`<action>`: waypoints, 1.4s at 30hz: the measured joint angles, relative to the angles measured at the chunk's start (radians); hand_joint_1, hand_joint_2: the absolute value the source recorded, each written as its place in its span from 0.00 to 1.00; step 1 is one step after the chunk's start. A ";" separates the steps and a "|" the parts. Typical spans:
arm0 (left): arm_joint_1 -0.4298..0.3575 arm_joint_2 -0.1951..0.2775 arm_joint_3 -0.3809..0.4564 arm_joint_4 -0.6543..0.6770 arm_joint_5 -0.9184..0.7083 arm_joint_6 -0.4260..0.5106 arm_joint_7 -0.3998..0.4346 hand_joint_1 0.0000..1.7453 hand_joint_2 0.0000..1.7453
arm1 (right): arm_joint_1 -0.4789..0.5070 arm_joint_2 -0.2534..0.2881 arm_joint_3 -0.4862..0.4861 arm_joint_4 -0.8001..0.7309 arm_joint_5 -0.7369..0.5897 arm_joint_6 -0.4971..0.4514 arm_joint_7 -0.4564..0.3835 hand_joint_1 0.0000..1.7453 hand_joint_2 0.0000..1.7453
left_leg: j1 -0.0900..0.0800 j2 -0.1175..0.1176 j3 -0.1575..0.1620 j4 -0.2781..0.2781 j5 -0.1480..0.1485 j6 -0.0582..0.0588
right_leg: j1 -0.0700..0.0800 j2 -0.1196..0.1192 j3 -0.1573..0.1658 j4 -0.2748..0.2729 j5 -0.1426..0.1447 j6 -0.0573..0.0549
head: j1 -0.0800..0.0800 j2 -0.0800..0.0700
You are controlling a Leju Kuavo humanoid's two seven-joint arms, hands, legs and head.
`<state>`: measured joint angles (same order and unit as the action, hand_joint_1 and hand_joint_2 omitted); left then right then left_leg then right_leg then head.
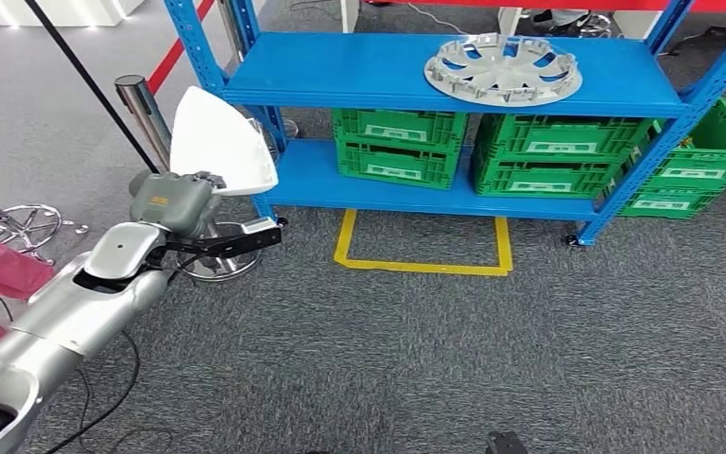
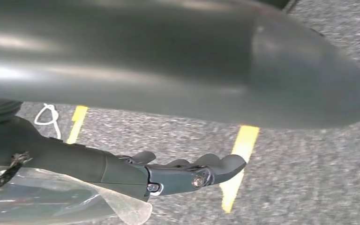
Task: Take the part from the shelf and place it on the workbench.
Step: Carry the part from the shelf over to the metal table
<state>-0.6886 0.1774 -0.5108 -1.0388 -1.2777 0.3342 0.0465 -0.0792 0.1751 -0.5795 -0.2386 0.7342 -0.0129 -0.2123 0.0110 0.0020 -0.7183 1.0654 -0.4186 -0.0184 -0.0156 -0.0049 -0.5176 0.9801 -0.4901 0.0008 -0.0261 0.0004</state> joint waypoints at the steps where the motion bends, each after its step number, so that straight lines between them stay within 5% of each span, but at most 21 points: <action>1: 0.001 0.000 0.000 0.000 -0.002 -0.001 0.000 1.00 1.00 | 0.000 0.000 0.002 0.000 -0.001 0.000 0.000 0.00 0.00 | 0.000 0.000 -0.013 0.066 -0.058 -0.003 | 0.002 0.000 -0.018 0.002 0.014 -0.005 | -0.002 0.000; 3: 0.004 0.000 0.002 0.000 -0.005 -0.002 0.000 1.00 1.00 | 0.000 0.000 0.008 -0.001 -0.004 0.000 0.000 0.00 0.00 | 0.000 0.000 -0.025 0.195 -0.122 -0.005 | 0.007 -0.001 -0.057 0.008 0.041 -0.009 | -0.003 0.000; 5: 0.006 0.000 0.003 0.000 -0.007 -0.004 0.000 1.00 1.00 | 0.001 0.000 0.014 -0.001 -0.008 -0.001 0.000 0.00 0.00 | 0.000 0.000 0.010 0.224 -0.094 -0.001 | 0.011 -0.001 -0.099 0.017 0.065 -0.009 | -0.004 0.000; 7: 0.006 0.000 0.004 0.000 -0.009 -0.005 0.000 1.00 1.00 | 0.001 0.000 0.020 -0.002 -0.012 -0.001 0.000 0.00 0.00 | -0.003 0.000 0.103 0.127 -0.065 0.011 | 0.015 -0.001 -0.135 0.028 0.088 -0.007 | -0.004 0.000; 9: 0.003 -0.001 0.006 -0.003 -0.010 -0.005 0.000 1.00 1.00 | 0.001 0.001 0.025 -0.004 -0.015 -0.001 -0.001 0.00 0.00 | -0.008 0.000 0.194 -0.007 -0.092 0.021 | 0.016 -0.001 -0.154 0.030 0.109 0.000 | -0.003 0.000; 10: 0.001 -0.001 0.006 -0.004 -0.010 -0.005 0.001 1.00 1.00 | 0.000 0.001 0.027 -0.004 -0.016 -0.002 -0.001 0.00 0.00 | -0.012 0.000 0.215 -0.047 -0.107 0.026 | 0.015 -0.001 -0.157 0.027 0.121 0.005 | -0.005 0.000; 12: -0.002 -0.002 0.008 -0.004 -0.010 -0.006 0.001 1.00 1.00 | 0.002 0.001 0.030 -0.005 -0.018 -0.002 -0.001 0.00 0.00 | -0.014 0.001 0.212 -0.065 -0.091 0.033 | 0.013 0.000 -0.161 0.016 0.144 0.017 | -0.008 0.000; 14: -0.003 -0.005 0.008 -0.004 -0.009 -0.007 0.002 1.00 1.00 | 0.006 0.001 0.035 -0.005 -0.022 -0.004 0.001 0.00 0.00 | -0.009 0.005 0.193 -0.075 -0.064 0.046 | 0.012 0.002 -0.178 0.036 0.108 0.029 | -0.008 0.000; 17: -0.001 -0.007 0.011 -0.004 -0.004 -0.008 0.002 1.00 1.00 | 0.011 0.001 0.043 -0.006 -0.026 -0.006 0.004 0.00 0.00 | -0.006 0.006 0.145 -0.079 -0.023 0.056 | 0.009 0.004 -0.228 0.205 -0.042 0.043 | 0.001 0.000; 19: 0.003 -0.007 0.013 -0.004 0.001 -0.008 0.002 1.00 1.00 | 0.011 0.001 0.048 -0.006 -0.028 -0.008 0.004 0.00 0.00 | -0.005 0.006 0.110 -0.078 0.003 0.053 | 0.006 0.003 -0.241 0.320 -0.053 0.049 | 0.003 0.000; 21: 0.007 -0.007 0.014 -0.004 0.006 -0.008 0.001 1.00 1.00 | 0.011 0.001 0.053 -0.006 -0.029 -0.010 0.004 0.00 0.00 | -0.005 0.006 0.078 -0.077 0.028 0.048 | 0.003 0.003 -0.205 0.330 0.007 0.051 | 0.004 0.000; 22: 0.008 -0.006 0.014 -0.004 0.008 -0.007 -0.001 1.00 1.00 | 0.011 0.001 0.056 -0.007 -0.029 -0.011 0.005 0.00 0.00 | -0.004 0.006 0.066 -0.076 0.039 0.044 | 0.002 0.003 -0.161 0.286 0.026 0.051 | 0.005 0.000; 24: 0.009 -0.006 0.019 -0.005 0.010 -0.005 -0.004 1.00 1.00 | 0.009 0.001 0.064 -0.010 -0.030 -0.012 0.006 0.00 0.00 | -0.007 0.005 0.047 -0.071 0.057 0.034 | 0.003 0.004 -0.034 0.127 -0.003 0.046 | 0.005 0.000; 26: 0.008 -0.006 0.025 -0.005 0.013 -0.003 -0.005 1.00 1.00 | 0.007 0.001 0.070 -0.014 -0.032 -0.013 0.006 0.00 0.00 | -0.009 0.005 0.040 -0.068 0.075 0.022 | 0.006 0.006 0.035 0.019 -0.051 0.035 | 0.005 0.000; 29: 0.011 -0.006 0.031 -0.005 0.020 -0.001 -0.006 1.00 1.00 | 0.011 0.002 0.077 -0.014 -0.034 -0.015 0.008 0.00 0.00 | -0.005 0.004 0.028 -0.054 0.068 0.006 | 0.005 0.002 0.029 0.006 -0.042 0.009 | 0.004 0.000; 33: 0.023 -0.003 0.035 -0.005 0.027 -0.001 -0.009 1.00 1.00 | 0.014 0.002 0.088 -0.014 -0.037 -0.017 0.010 0.00 0.00 | -0.002 0.002 -0.042 0.172 -0.080 -0.008 | 0.006 -0.002 0.007 0.008 -0.014 -0.011 | 0.001 0.000; 35: 0.031 -0.003 0.037 -0.005 0.028 -0.001 -0.009 1.00 1.00 | 0.017 0.002 0.093 -0.015 -0.039 -0.017 0.012 0.00 0.00 | -0.002 0.002 -0.039 0.220 -0.089 -0.008 | 0.009 -0.001 -0.005 0.011 -0.007 -0.011 | 0.001 0.000; 39: 0.032 -0.002 0.044 -0.005 0.028 0.001 -0.009 1.00 1.00 | 0.016 0.002 0.103 -0.015 -0.044 -0.020 0.015 0.00 0.00 | -0.005 0.002 0.108 0.001 -0.016 0.011 | 0.014 -0.001 -0.016 0.019 -0.003 -0.005 | 0.002 0.000; 42: 0.032 -0.001 0.050 -0.006 0.028 0.002 -0.007 1.00 1.00 | 0.014 0.002 0.110 -0.015 -0.047 -0.021 0.017 0.00 0.00 | -0.009 0.002 0.128 -0.051 -0.017 0.018 | 0.017 -0.001 -0.024 0.022 0.000 0.002 | 0.003 0.000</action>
<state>-0.6569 0.1762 -0.4610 -1.0445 -1.2496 0.3367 0.0398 -0.0648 0.1766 -0.4690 -0.2534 0.6871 -0.0338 -0.1955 0.0022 0.0036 -0.5899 1.0149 -0.4361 -0.0007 0.0011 -0.0056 -0.5414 1.0022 -0.4898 0.0030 -0.0233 0.0005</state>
